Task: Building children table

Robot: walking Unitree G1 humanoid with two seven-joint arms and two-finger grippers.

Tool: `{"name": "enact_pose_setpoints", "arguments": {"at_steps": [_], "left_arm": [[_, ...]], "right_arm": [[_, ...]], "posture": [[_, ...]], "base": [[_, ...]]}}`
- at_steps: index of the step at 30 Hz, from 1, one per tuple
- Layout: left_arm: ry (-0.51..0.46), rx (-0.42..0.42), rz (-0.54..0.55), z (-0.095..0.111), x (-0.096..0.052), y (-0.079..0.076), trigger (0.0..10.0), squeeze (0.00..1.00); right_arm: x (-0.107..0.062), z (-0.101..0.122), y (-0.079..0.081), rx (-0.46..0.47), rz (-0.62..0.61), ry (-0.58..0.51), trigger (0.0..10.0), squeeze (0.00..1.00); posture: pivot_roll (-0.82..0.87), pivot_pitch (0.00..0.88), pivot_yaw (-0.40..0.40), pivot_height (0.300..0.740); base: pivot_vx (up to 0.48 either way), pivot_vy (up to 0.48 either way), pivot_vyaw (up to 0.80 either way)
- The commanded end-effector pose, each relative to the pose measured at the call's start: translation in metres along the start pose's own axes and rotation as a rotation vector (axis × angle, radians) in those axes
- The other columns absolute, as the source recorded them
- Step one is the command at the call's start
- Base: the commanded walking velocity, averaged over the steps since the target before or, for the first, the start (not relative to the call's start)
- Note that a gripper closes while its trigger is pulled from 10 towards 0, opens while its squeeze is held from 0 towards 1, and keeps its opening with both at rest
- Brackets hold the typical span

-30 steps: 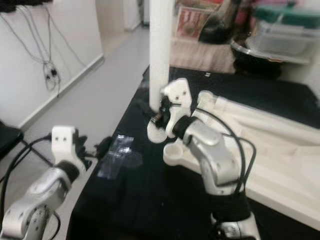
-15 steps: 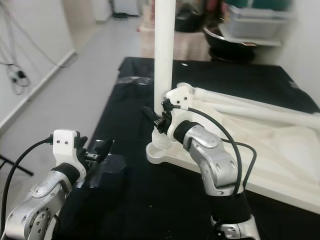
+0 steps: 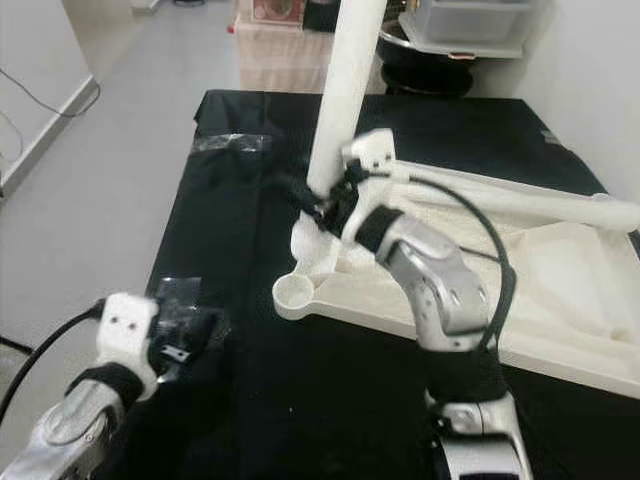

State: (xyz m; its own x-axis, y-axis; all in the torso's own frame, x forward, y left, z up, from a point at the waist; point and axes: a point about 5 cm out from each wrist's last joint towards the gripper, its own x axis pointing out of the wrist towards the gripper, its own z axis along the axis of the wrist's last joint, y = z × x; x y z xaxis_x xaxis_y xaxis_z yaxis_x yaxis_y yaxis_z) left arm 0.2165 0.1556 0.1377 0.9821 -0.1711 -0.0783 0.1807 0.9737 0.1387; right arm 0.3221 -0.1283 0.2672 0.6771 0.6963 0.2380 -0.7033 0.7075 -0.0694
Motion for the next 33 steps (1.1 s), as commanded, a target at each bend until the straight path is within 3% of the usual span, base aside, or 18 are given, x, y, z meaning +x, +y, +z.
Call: {"name": "enact_pose_setpoints", "arguments": {"at_steps": [1, 3, 7, 9, 12, 17, 18, 19, 20, 23, 27, 33], "left_arm": [[0.015, 0.030, 0.059, -0.002, -0.007, 0.005, 10.0, 0.00], [0.032, 0.032, 0.090, -0.005, -0.013, 0.008, 10.0, 0.00], [0.071, 0.002, 0.074, -0.011, -0.055, -0.005, 10.0, 0.00], [0.069, 0.004, 0.062, -0.010, -0.058, -0.007, 10.0, 0.00], [0.013, 0.009, -0.055, -0.002, -0.061, -0.018, 10.0, 0.00], [-0.015, 0.005, -0.134, 0.003, -0.062, -0.027, 10.0, 0.00], [-0.057, 0.004, -0.297, 0.011, -0.061, -0.040, 10.0, 0.00], [-0.073, 0.003, -0.362, 0.014, -0.061, -0.044, 10.0, 0.00], [-0.073, 0.003, -0.362, 0.014, -0.061, -0.044, 10.0, 0.00], [-0.104, -0.020, -0.500, 0.022, -0.062, -0.056, 10.0, 0.00], [-0.102, -0.042, -0.563, 0.024, -0.066, -0.061, 10.0, 0.00], [-0.095, -0.045, -0.562, 0.023, -0.071, -0.061, 10.0, 0.00]], "right_arm": [[-0.002, 0.002, -0.001, -0.021, 0.003, -0.041, 10.0, 0.00], [-0.002, 0.002, 0.000, -0.038, 0.010, -0.057, 10.0, 0.00], [-0.005, -0.001, 0.000, -0.001, 0.207, -0.023, 10.0, 0.00], [-0.005, 0.000, -0.001, 0.017, 0.242, -0.034, 10.0, 0.00], [-0.011, 0.004, 0.002, 0.036, 0.389, -0.078, 10.0, 0.00], [-0.011, 0.006, 0.003, 0.050, 0.437, -0.103, 10.0, 0.00], [-0.013, 0.009, 0.005, 0.070, 0.510, -0.130, 10.0, 0.00], [-0.014, 0.009, 0.006, 0.076, 0.546, -0.136, 10.0, 0.00], [-0.014, 0.009, 0.006, 0.076, 0.546, -0.136, 10.0, 0.00], [-0.017, 0.005, 0.014, 0.081, 0.652, -0.105, 10.0, 0.00], [-0.015, -0.002, 0.017, 0.049, 0.700, -0.055, 10.0, 0.00], [-0.008, -0.008, 0.016, 0.006, 0.754, -0.008, 10.0, 0.00]], "posture": [[0.05, 0.205, -0.060, 0.740], [0.05, 0.209, -0.060, 0.740], [0.08, 0.245, -0.051, 0.740], [0.08, 0.245, -0.051, 0.740], [0.08, 0.252, -0.046, 0.740], [0.08, 0.253, -0.043, 0.740], [0.08, 0.259, -0.039, 0.740], [0.08, 0.259, -0.039, 0.740], [0.08, 0.259, -0.039, 0.740], [0.08, 0.271, -0.031, 0.740], [0.07, 0.285, -0.027, 0.740], [0.07, 0.301, -0.028, 0.740]], "base": [[0.000, 0.000, 0.00], [0.000, 0.000, 0.00], [0.000, 0.000, 0.00], [0.000, 0.000, 0.00], [0.000, 0.000, 0.00], [0.000, 0.000, 0.00], [0.000, 0.000, 0.00], [0.000, 0.000, 0.00], [0.000, 0.000, 0.00], [0.000, 0.000, 0.00], [0.000, 0.000, 0.00], [0.000, 0.000, 0.00]]}}
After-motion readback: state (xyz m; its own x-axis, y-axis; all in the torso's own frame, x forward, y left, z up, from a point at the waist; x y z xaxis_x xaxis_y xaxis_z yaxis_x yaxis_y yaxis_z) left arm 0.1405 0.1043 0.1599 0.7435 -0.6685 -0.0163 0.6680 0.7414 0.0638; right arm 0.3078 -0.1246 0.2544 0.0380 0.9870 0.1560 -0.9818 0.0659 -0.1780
